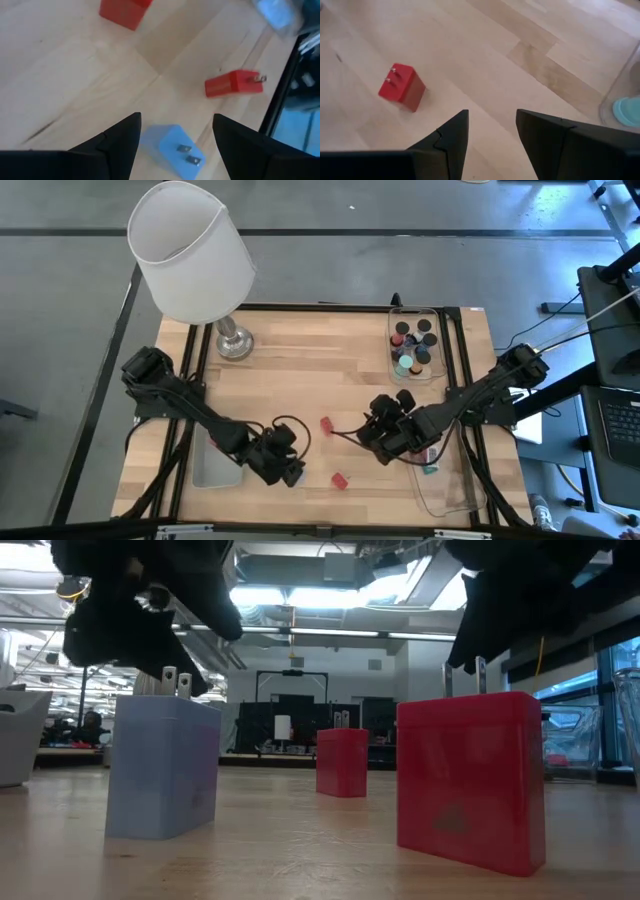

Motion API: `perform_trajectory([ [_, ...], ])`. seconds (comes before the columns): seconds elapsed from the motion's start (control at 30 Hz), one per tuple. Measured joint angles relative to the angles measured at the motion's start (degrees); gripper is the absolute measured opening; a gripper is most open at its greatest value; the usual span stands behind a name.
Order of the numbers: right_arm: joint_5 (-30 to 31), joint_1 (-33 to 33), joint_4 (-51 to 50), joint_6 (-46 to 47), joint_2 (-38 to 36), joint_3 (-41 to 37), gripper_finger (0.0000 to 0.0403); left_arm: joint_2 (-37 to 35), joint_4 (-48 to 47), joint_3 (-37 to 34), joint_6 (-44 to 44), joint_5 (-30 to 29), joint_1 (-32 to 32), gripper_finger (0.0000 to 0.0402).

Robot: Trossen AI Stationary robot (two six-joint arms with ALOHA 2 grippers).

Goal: Pick & Place Office items
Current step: Put the blue charger adapter into the white bin

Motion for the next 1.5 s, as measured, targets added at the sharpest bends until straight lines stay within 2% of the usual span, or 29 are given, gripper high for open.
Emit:
perform_trajectory([
  [0.1,0.0,1.1,0.0,0.7,0.0,0.0,0.0169,1.9,-2.5,3.7,6.0,2.9,0.0,0.0246],
  [0.27,0.0,2.4,0.2,1.8,0.0,0.0,0.0169,2.9,-3.9,8.0,30.7,10.8,-0.5,0.0244],
  [0.37,0.0,2.9,0.3,1.9,0.0,0.0,0.0169,2.6,-3.9,9.1,39.9,15.5,-0.7,0.0244],
  [0.57,0.3,3.6,0.5,1.9,0.0,0.0,0.0169,2.5,-4.6,9.5,64.7,22.0,-2.1,0.0243],
  [0.77,0.5,3.6,0.5,1.8,0.0,0.0,0.0169,2.5,-4.5,9.3,86.7,19.7,-3.2,0.0242],
  [0.93,0.2,3.6,0.5,1.8,0.0,0.0,0.0169,2.5,-4.8,9.3,97.6,17.4,-2.9,0.0242],
  [1.07,0.1,3.6,0.5,1.8,0.0,0.0,0.0169,2.5,-7.3,9.3,105.0,18.6,-1.6,0.0242],
  [1.5,0.0,3.6,0.5,1.8,0.0,0.0,0.0169,2.5,-13.3,9.3,119.7,20.7,4.8,0.0242],
])
